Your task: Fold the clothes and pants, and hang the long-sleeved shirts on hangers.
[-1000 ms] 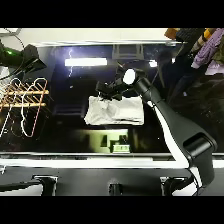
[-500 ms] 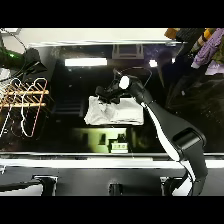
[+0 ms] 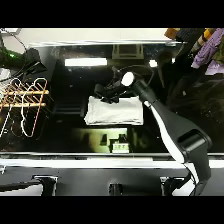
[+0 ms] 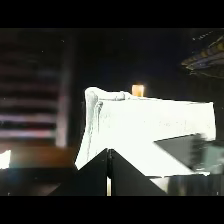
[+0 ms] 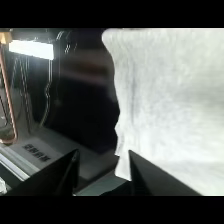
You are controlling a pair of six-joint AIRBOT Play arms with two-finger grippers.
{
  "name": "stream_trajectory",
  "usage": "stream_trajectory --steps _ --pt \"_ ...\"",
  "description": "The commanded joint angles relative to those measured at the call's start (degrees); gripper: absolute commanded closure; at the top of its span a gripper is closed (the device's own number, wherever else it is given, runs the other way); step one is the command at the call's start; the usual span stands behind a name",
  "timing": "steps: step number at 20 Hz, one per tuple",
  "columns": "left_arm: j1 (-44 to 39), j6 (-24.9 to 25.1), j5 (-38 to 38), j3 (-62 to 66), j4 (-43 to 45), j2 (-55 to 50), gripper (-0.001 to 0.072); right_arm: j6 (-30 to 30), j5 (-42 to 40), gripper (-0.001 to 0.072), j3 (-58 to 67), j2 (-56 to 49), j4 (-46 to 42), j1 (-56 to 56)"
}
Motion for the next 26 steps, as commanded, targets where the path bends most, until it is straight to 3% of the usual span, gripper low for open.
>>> stream_trajectory --steps 1,5,10,17,26 --pt "0.0 0.0 0.1 0.0 0.0 0.1 0.0691 -4.4 5.9 0.0241 0.1 4.3 -1.7 -7.5" --pt "0.0 0.0 0.2 0.0 0.0 0.2 0.0692 -14.8 18.7 0.0241 -0.2 6.4 -1.6 -25.0" --pt "0.0 0.0 0.2 0.0 0.0 0.1 0.0692 -24.5 18.6 0.0241 -11.2 6.4 3.9 -39.4" --pt "0.0 0.0 0.2 0.0 0.0 0.1 0.0692 -35.5 12.5 0.0241 -27.4 2.7 13.3 -40.3" --pt "0.0 0.0 0.2 0.0 0.0 0.1 0.0691 -37.8 7.4 0.0242 -29.0 0.1 15.4 -34.3"
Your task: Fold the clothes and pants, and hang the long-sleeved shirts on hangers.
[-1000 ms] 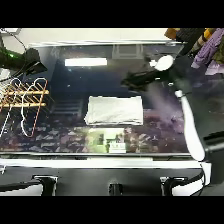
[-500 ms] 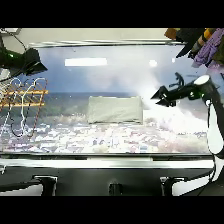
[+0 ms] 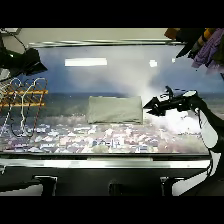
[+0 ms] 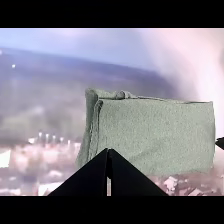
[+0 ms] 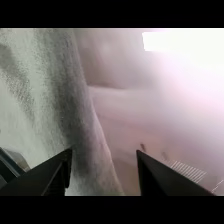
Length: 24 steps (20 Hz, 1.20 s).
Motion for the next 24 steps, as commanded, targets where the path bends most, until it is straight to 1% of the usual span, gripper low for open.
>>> stream_trajectory --steps 1,3,4,5,7,9,11,12,16,17,19,22,24 --pt "0.0 0.0 0.0 0.0 0.0 0.0 0.0692 -0.6 -4.1 0.0242 -0.3 -0.5 0.7 3.7" --pt "0.0 0.0 0.0 0.0 0.0 0.0 0.0691 0.0 -4.9 0.0246 -0.3 -1.1 0.5 5.6" --pt "0.0 0.0 0.0 0.0 0.0 0.0 0.0691 0.0 -4.9 0.0303 -0.3 -1.5 0.4 6.4" --pt "0.0 0.0 0.0 0.0 0.0 -0.1 0.0691 0.0 -4.9 0.0423 -0.3 -1.6 0.4 7.1" --pt "0.0 0.1 0.0 0.0 0.0 -0.1 0.0691 -0.7 -4.8 0.0621 -0.3 -1.5 1.9 7.6" --pt "0.0 0.2 0.0 0.0 0.0 -0.1 0.0691 -1.1 -5.3 0.0635 -0.2 -0.9 4.3 7.5" --pt "0.0 0.2 0.0 0.0 0.0 -0.1 0.0691 -0.3 -5.6 0.0643 0.3 -0.2 3.7 7.5" --pt "0.0 0.2 0.0 0.0 0.0 -0.1 0.0691 0.0 -5.8 0.0675 0.3 0.0 3.6 7.5" --pt "0.0 0.3 0.0 0.0 0.0 -0.1 0.0691 2.5 -7.1 0.0677 0.9 2.0 3.1 7.5" --pt "0.0 0.3 0.0 0.0 0.0 -0.1 0.0692 3.7 -7.5 0.0677 2.1 2.3 2.2 7.5" --pt "0.0 0.3 0.0 0.0 0.0 -0.1 0.0691 8.1 -8.0 0.0676 5.9 2.3 -0.5 6.9" --pt "0.0 0.3 0.0 0.0 0.0 -0.1 0.0692 13.7 -9.8 0.0676 12.3 2.3 -2.1 3.5" --pt "0.0 0.3 0.0 0.0 0.0 -0.1 0.0691 15.7 -10.7 0.0676 15.8 2.3 -3.0 0.2"
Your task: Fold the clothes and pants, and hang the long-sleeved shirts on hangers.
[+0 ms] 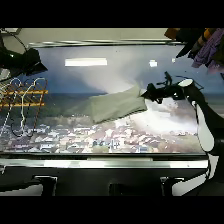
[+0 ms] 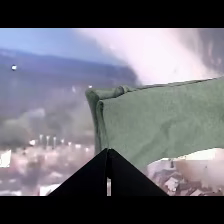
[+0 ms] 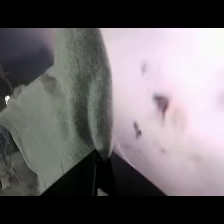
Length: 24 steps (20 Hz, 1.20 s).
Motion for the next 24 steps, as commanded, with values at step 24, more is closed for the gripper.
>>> stream_trajectory --steps 24 --pt "0.0 0.0 0.0 0.0 0.0 0.0 0.0691 26.2 7.1 0.0679 13.6 7.6 -47.5 -41.0"
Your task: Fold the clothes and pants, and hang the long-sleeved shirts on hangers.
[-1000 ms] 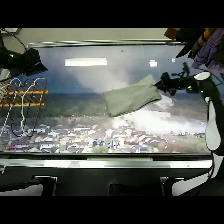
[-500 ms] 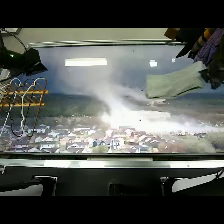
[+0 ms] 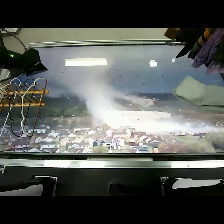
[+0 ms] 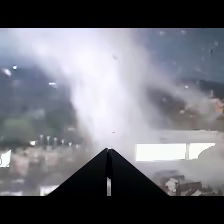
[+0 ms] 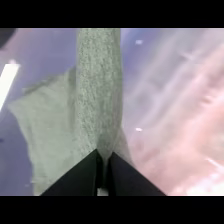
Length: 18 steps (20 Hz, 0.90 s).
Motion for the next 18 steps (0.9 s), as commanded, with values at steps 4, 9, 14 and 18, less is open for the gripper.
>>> stream_trajectory --steps 4,9,14,18 --pt "0.0 0.0 0.0 0.0 0.0 0.0 0.0691 6.3 7.9 0.0678 -13.8 6.7 -26.0 -1.2" --pt "0.0 0.0 1.8 0.0 0.0 0.0 0.0691 12.3 7.4 0.0678 -29.3 13.2 -32.1 -1.2" --pt "0.0 0.0 2.4 0.0 0.0 0.0 0.0691 12.8 5.7 0.0678 -39.9 17.6 -34.6 -1.2" --pt "0.0 0.0 2.4 0.0 0.0 0.0 0.0691 12.8 6.5 0.0678 -42.9 18.4 -37.3 -1.2"
